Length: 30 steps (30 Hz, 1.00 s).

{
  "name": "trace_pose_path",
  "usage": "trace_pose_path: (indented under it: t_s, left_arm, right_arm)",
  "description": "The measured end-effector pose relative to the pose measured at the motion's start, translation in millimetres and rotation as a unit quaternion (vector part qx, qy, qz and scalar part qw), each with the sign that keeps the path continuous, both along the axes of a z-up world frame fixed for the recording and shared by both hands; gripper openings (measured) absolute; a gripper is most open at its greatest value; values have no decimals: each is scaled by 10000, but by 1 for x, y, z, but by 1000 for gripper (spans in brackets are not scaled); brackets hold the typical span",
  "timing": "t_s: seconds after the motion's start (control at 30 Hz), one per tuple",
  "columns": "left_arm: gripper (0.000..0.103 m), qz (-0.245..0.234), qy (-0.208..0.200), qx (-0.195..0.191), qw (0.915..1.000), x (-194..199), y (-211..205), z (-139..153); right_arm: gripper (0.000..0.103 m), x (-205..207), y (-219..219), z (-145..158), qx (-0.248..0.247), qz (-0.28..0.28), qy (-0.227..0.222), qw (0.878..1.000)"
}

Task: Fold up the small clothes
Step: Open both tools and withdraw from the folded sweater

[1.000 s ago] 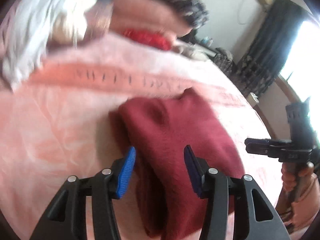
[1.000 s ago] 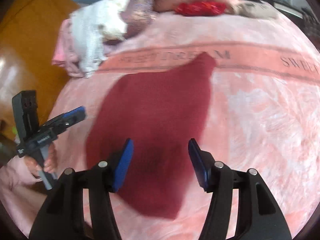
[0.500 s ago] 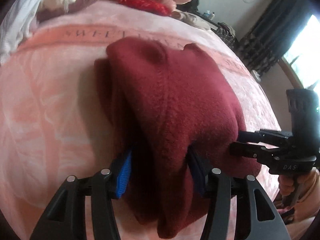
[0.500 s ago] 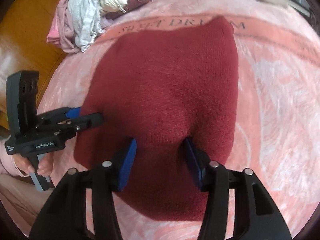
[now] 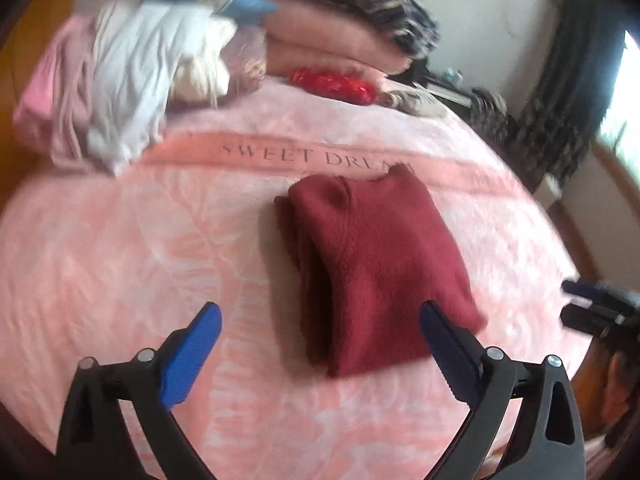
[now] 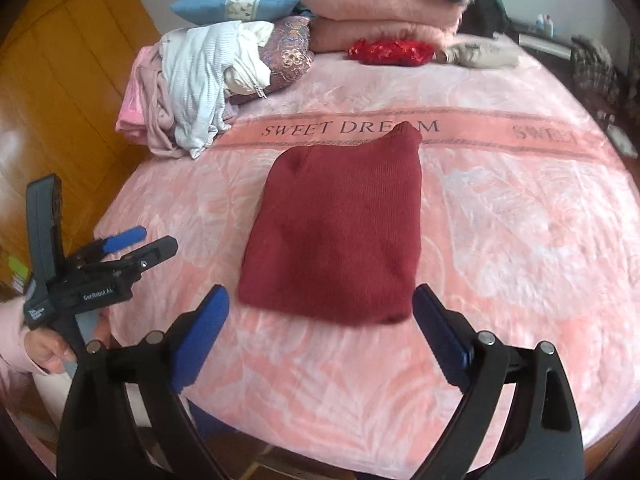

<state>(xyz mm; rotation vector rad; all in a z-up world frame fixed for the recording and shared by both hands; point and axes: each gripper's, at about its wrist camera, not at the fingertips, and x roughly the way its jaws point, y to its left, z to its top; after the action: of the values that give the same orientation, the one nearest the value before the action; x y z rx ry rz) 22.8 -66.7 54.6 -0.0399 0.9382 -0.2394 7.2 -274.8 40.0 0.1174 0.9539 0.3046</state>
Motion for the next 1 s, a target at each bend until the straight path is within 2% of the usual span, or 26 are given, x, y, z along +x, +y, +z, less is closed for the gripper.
trace_pose_path:
  t_s: [0.1, 0.23, 0.27, 0.37, 0.5, 0.7, 1.0]
  left_arm:
    - [99, 38, -8, 504, 9987, -18, -7, -4]
    - [99, 393, 304, 447, 9978, -26, 1, -22]
    - [99, 467, 339, 392, 9976, -27, 3, -25]
    - [99, 616, 178, 533, 9965, -35, 2, -30]
    - [99, 617, 79, 642, 9960, -42, -8, -35]
    - [99, 398, 363, 556, 9970, -50, -26, -45]
    - [99, 316, 316, 612, 9971, -53, -35, -44]
  right_arm:
    - [92, -23, 2, -8, -494, -107, -141, 9986]
    - [92, -36, -6, -30, -165, -399, 197, 9989]
    - [92, -39, -7, -32, -210, -449, 177, 9986]
    - [92, -43, -9, -31, -405, -465, -11, 9981]
    - [92, -44, -7, -36, -484, -523, -36, 9975]
    - [92, -40, 3, -49, -477, -384, 114, 9981]
    - [92, -35, 15, -59, -526, -292, 251, 9979]
